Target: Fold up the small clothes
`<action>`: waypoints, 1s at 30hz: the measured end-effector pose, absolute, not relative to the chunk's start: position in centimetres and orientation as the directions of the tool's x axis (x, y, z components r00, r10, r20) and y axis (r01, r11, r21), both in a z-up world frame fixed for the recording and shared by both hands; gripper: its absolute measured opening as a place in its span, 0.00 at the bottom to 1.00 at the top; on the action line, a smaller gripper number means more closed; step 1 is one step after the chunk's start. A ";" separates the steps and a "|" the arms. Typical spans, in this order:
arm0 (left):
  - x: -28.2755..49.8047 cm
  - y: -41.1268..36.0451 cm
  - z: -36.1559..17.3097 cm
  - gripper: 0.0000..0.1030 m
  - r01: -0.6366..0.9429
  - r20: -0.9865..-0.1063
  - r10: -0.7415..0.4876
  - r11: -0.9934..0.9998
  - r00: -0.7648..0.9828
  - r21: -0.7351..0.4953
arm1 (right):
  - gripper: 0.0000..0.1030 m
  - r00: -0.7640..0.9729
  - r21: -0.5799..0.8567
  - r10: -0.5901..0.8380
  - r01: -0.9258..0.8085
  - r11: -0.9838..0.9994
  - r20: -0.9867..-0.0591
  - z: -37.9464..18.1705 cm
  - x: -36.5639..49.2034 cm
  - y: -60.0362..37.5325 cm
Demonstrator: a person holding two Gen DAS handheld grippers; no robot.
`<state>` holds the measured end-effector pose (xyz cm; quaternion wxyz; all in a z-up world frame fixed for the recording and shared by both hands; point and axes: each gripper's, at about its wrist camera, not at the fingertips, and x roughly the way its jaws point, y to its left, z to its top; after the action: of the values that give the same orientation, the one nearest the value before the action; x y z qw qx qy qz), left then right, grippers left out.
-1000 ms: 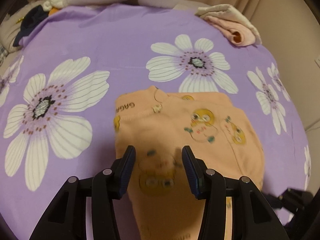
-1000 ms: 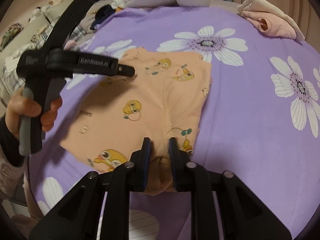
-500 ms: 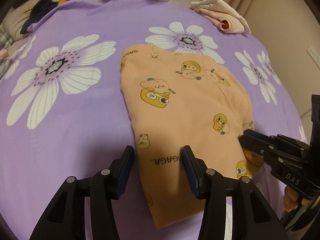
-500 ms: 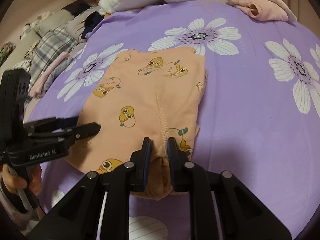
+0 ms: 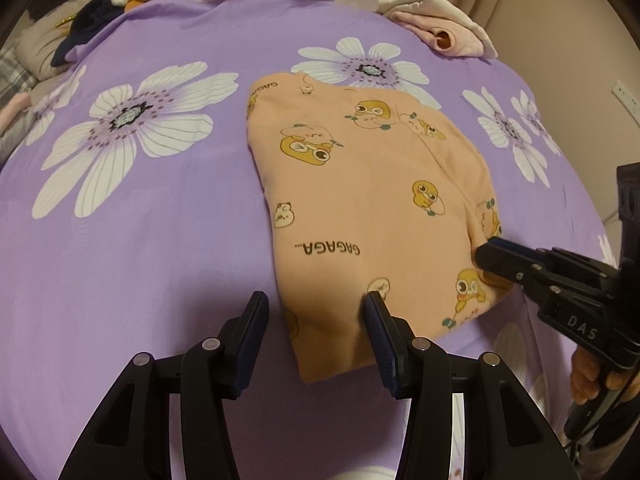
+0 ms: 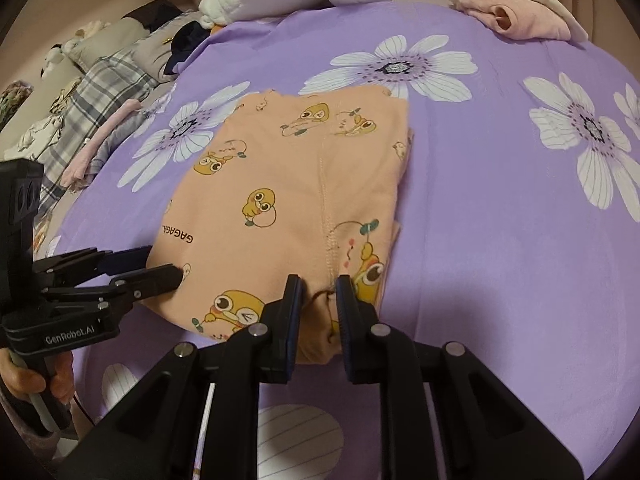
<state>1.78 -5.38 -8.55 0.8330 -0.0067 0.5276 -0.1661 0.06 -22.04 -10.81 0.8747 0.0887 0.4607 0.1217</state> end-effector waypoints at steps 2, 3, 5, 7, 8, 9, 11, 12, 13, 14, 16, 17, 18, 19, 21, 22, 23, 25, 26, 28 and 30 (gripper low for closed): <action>1.5 -5.3 -8.0 0.47 0.261 -0.880 -0.269 0.950 0.392 -0.174 | 0.20 0.554 0.250 0.284 -0.137 0.958 -0.783 -9.9 -0.5 -21.8; 1.4 -5.2 -7.6 0.47 0.253 -0.881 -0.261 0.953 0.395 -0.169 | 0.20 0.558 0.241 0.278 -0.140 0.960 -0.782 -9.6 -0.7 -21.8; 1.1 -5.0 -6.9 0.48 0.243 -0.880 -0.255 0.956 0.401 -0.166 | 0.41 0.577 0.223 0.264 -0.142 0.964 -0.773 -8.4 -1.4 -21.8; 0.9 -4.8 -5.9 0.51 0.234 -0.879 -0.248 0.959 0.408 -0.162 | 0.64 0.609 0.218 0.249 -0.126 0.968 -0.753 -7.0 -2.1 -22.2; 0.7 -4.7 -5.4 0.53 0.230 -0.875 -0.248 0.960 0.416 -0.163 | 0.66 0.623 0.219 0.244 -0.119 0.968 -0.743 -6.3 -2.3 -22.4; 0.6 -4.6 -4.8 0.59 0.225 -0.871 -0.248 0.960 0.424 -0.163 | 0.67 0.630 0.222 0.243 -0.114 0.968 -0.737 -5.7 -2.5 -22.6; 0.3 -4.6 -3.8 0.73 0.223 -0.869 -0.238 0.963 0.433 -0.153 | 0.73 0.640 0.226 0.235 -0.098 0.969 -0.732 -4.6 -2.8 -23.0; 0.1 -4.6 -3.2 0.79 0.218 -0.869 -0.226 0.966 0.440 -0.141 | 0.75 0.645 0.225 0.230 -0.091 0.970 -0.729 -4.2 -2.9 -23.1; 0.0 -4.6 -2.7 0.81 0.214 -0.867 -0.213 0.968 0.450 -0.127 | 0.80 0.651 0.223 0.225 -0.087 0.971 -0.725 -3.8 -3.1 -23.2; -0.1 -4.7 -2.2 0.82 0.210 -0.865 -0.198 0.971 0.461 -0.110 | 0.85 0.662 0.223 0.220 -0.082 0.971 -0.717 -3.1 -3.4 -23.3; -0.4 -4.8 -1.2 0.86 0.197 -0.863 -0.163 0.978 0.479 -0.075 | 0.92 0.678 0.223 0.214 -0.075 0.972 -0.703 -2.0 -3.9 -23.3; -0.5 -4.8 -0.9 0.89 0.192 -0.860 -0.157 0.979 0.485 -0.070 | 0.97 0.687 0.221 0.208 -0.071 0.973 -0.697 -1.5 -4.2 -23.3; -0.6 -4.7 -0.4 0.91 0.186 -0.856 -0.156 0.980 0.493 -0.071 | 0.99 0.694 0.219 0.204 -0.069 0.973 -0.690 -1.0 -4.4 -23.3; -0.7 -4.6 -0.1 0.92 0.182 -0.853 -0.157 0.981 0.498 -0.074 | 1.00 0.705 0.218 0.202 -0.068 0.974 -0.680 -0.4 -4.6 -23.2; -0.8 -4.4 0.8 0.93 0.164 -0.848 -0.140 0.984 0.510 -0.064 | 1.00 0.720 0.218 0.204 -0.076 0.973 -0.663 0.5 -5.1 -23.1; -0.8 -4.4 1.2 0.94 0.150 -0.848 -0.115 0.988 0.517 -0.042 | 1.00 0.729 0.211 0.199 -0.077 0.975 -0.655 1.1 -5.4 -23.1; -0.9 -4.4 1.5 0.94 0.138 -0.846 -0.092 0.990 0.525 -0.022 | 1.00 0.735 0.204 0.192 -0.075 0.976 -0.650 1.4 -5.5 -23.0; -1.0 -4.2 2.0 0.95 0.125 -0.839 -0.071 0.992 0.539 -0.003 | 1.00 0.748 0.190 0.184 -0.079 0.979 -0.638 2.1 -5.9 -22.9; -1.1 -4.1 2.1 0.97 0.123 -0.838 -0.073 0.992 0.541 -0.006 | 1.00 0.752 0.180 0.178 -0.081 0.980 -0.634 2.3 -6.0 -22.7; -1.1 -3.9 2.0 0.97 0.121 -0.839 -0.090 0.992 0.537 -0.029 | 1.00 0.750 0.153 0.157 -0.075 0.985 -0.642 1.9 -5.9 -22.4; -1.1 -3.8 1.6 0.97 0.112 -0.846 -0.086 0.993 0.526 -0.031 | 1.00 0.731 0.121 0.119 -0.051 0.991 -0.671 0.8 -5.4 -22.1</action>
<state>-1.14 -3.82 1.65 0.8735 0.0135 0.4834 -0.0567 -5.40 -22.13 0.76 0.9292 0.0471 0.3636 0.0458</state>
